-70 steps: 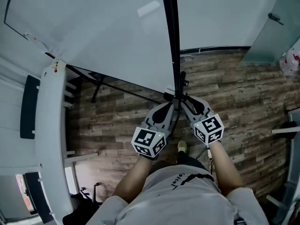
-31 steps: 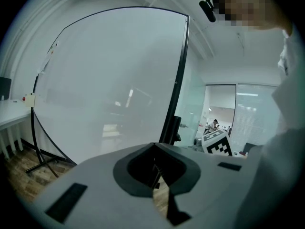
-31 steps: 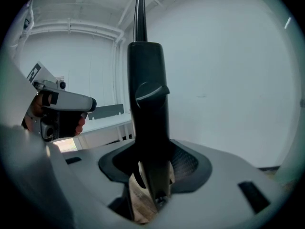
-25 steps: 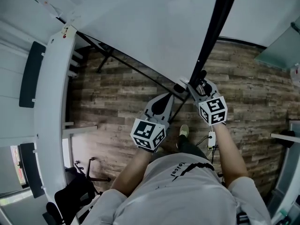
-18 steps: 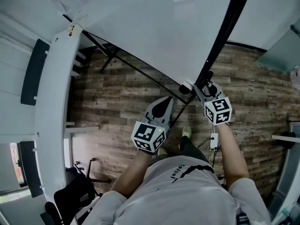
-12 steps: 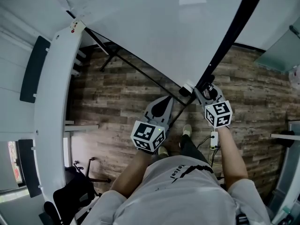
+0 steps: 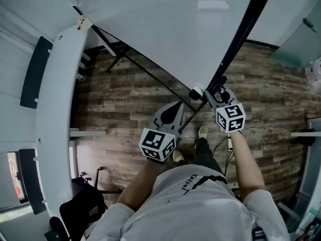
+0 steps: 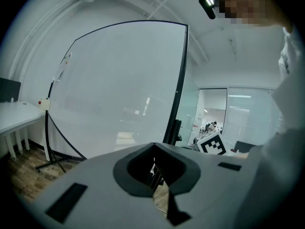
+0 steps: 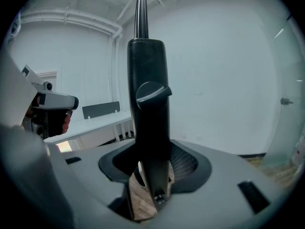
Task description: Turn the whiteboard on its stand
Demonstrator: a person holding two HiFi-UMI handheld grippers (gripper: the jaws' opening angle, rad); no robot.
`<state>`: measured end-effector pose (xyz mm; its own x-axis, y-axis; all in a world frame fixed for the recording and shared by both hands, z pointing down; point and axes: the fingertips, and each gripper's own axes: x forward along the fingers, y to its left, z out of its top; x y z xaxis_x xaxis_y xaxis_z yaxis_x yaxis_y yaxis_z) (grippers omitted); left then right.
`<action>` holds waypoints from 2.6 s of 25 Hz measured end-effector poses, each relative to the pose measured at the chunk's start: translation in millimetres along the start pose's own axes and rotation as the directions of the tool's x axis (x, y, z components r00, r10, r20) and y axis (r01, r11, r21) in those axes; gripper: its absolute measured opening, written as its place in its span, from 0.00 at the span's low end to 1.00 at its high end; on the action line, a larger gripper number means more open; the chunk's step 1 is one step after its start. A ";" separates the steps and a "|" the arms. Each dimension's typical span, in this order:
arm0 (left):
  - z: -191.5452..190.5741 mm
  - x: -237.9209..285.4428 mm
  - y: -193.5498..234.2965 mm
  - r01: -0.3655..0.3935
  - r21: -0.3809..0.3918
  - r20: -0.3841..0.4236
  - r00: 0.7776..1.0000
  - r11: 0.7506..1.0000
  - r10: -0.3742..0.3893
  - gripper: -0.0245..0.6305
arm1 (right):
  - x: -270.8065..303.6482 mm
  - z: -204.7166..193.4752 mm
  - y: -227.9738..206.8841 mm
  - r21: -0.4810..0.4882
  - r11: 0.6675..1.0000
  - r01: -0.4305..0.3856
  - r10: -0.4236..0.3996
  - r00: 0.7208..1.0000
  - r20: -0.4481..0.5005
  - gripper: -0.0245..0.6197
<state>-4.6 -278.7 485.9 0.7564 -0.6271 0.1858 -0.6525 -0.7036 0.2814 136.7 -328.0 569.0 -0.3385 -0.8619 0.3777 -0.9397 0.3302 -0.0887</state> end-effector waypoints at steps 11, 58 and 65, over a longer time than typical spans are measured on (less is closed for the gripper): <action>-29.6 -58.8 4.0 0.008 -0.038 -0.017 1.000 0.999 -0.009 0.06 | -7.4 -8.0 58.8 0.005 1.000 0.015 -0.014 0.999 -0.031 0.34; -57.2 -157.3 -74.7 -0.246 -0.035 0.014 0.969 0.969 0.246 0.06 | -90.9 -27.3 221.4 -0.057 0.948 -0.312 0.301 0.942 -0.150 0.31; -24.5 -150.8 -98.8 -0.211 -0.022 0.048 0.976 0.977 0.212 0.06 | -152.5 44.9 208.4 -0.013 0.952 -0.305 0.305 0.949 0.079 0.11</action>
<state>-53.0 -106.4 453.1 0.5977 -0.7774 0.1960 -0.7965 -0.5478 0.2560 -9.7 -145.0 451.5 -0.6120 -0.7474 0.2585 -0.7908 0.5825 -0.1880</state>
